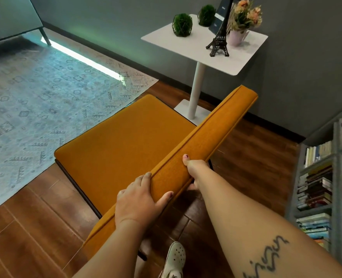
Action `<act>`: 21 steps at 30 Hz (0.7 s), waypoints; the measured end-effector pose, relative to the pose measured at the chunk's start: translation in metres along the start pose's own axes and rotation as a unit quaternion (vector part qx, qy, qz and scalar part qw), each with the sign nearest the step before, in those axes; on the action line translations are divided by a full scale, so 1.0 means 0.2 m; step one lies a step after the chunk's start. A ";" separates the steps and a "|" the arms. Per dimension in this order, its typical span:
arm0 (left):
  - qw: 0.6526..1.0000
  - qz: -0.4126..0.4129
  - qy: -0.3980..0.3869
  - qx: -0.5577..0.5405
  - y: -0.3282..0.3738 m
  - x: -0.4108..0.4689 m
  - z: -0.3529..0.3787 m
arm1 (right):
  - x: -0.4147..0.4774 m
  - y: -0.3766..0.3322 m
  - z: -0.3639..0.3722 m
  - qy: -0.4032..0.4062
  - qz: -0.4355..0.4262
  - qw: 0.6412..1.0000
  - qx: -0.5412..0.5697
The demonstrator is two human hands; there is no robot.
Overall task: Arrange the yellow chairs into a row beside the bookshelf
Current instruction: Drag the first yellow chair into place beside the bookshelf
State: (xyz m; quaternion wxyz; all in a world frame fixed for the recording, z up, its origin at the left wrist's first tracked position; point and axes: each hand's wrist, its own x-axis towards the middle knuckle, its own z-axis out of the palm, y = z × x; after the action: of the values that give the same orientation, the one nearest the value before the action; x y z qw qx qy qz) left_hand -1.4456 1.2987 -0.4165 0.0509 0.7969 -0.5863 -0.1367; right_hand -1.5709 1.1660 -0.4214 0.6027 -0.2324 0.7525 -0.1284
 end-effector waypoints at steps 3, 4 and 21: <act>1.000 -0.003 -0.002 0.001 0.02 0.05 0.00 | 0.04 -0.04 0.00 -0.008 -0.006 1.000 0.004; 1.000 -0.002 -0.002 0.001 0.03 0.07 0.00 | 0.04 -0.06 0.00 -0.009 -0.006 1.000 0.004; 1.000 -0.009 0.019 -0.009 0.07 0.33 -0.04 | 0.13 -0.36 0.05 0.001 -0.004 1.000 -0.007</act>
State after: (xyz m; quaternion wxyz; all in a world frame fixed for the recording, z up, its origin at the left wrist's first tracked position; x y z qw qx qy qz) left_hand -1.4388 1.2317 -0.4159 0.0677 0.8042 -0.5765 -0.1275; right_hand -1.5526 1.0927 -0.4116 0.5996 -0.2398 0.7531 -0.1260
